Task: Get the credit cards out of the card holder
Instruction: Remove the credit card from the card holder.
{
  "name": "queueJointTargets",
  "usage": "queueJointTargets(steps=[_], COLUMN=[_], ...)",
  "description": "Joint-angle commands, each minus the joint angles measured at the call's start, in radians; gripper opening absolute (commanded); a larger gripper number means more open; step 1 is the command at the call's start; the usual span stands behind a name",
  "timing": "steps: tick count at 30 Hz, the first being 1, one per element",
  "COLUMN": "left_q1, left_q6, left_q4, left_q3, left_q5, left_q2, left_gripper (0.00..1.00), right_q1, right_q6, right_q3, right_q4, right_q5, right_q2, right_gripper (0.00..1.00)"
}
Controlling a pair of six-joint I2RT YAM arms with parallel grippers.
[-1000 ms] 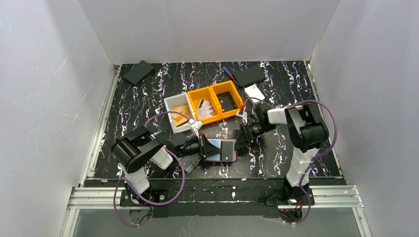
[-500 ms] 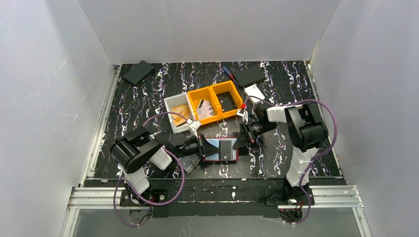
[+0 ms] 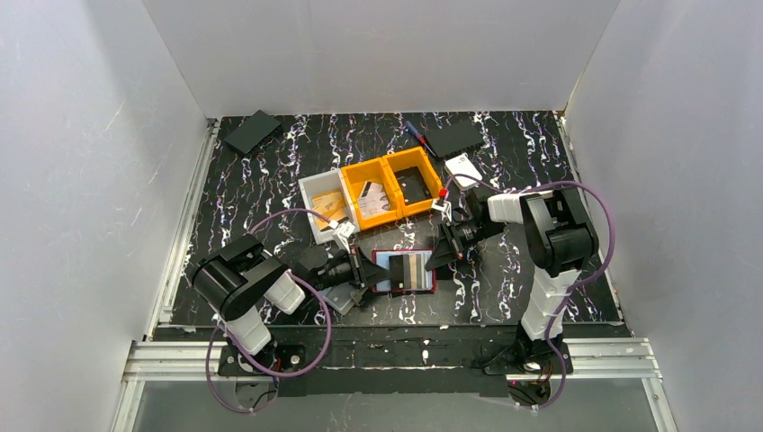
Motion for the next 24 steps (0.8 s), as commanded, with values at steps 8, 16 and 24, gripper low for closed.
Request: queueJointTargets(steps=[8,16,24], left_q1=[0.027,0.028,0.028], left_q6=[-0.093,-0.145,-0.03], left_q4=[0.045,-0.144,-0.637], left_q3=[-0.069,-0.072,0.029], left_q5=[-0.03,-0.049,0.016], left_q2=[-0.062,-0.266,-0.584], left_gripper=[0.0,0.0,0.0], right_q1=[-0.029,-0.039,-0.087], right_q6=[0.066,0.003,-0.037], right_q3=[0.027,0.069,0.005], right_q4=[0.059,-0.022,0.013], right_q5=[0.251,0.387,0.503], right_q2=[-0.046,-0.108,-0.361], right_gripper=[0.01,0.3,0.77])
